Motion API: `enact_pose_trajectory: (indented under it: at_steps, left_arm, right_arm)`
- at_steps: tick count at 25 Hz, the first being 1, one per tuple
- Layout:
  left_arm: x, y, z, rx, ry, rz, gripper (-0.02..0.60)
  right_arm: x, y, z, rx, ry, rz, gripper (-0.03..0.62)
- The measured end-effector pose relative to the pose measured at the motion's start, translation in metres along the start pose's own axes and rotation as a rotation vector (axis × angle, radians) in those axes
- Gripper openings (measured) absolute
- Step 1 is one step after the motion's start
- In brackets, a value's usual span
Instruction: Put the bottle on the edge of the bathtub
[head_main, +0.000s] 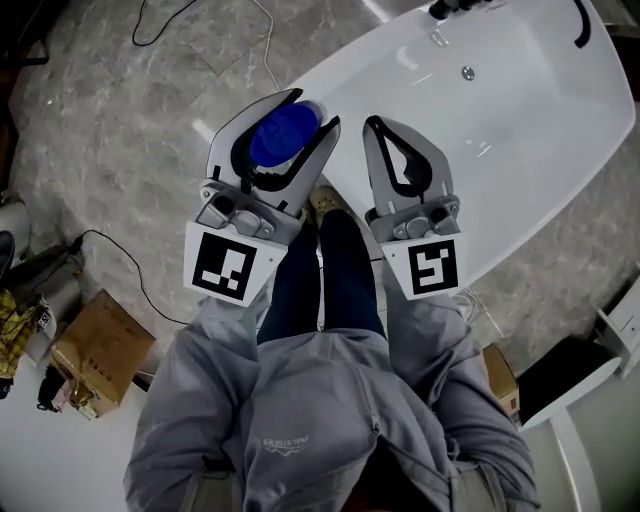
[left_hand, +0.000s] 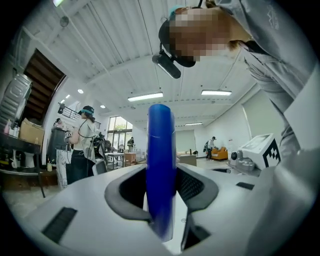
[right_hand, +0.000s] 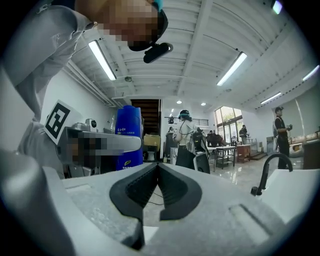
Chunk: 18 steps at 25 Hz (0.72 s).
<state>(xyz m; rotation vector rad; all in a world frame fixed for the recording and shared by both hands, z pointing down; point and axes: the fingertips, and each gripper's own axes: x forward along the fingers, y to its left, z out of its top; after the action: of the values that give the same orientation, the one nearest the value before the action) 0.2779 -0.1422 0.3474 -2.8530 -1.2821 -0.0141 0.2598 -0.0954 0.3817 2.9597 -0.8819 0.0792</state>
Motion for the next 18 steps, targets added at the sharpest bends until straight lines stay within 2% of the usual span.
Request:
enact_pose_trajectory:
  at_steps: [18]
  left_arm:
    - [0.062, 0.019, -0.101, -0.009, 0.006, -0.044, 0.152]
  right_arm:
    - [0.035, -0.041, -0.085, -0.023, 0.051, -0.051, 0.003]
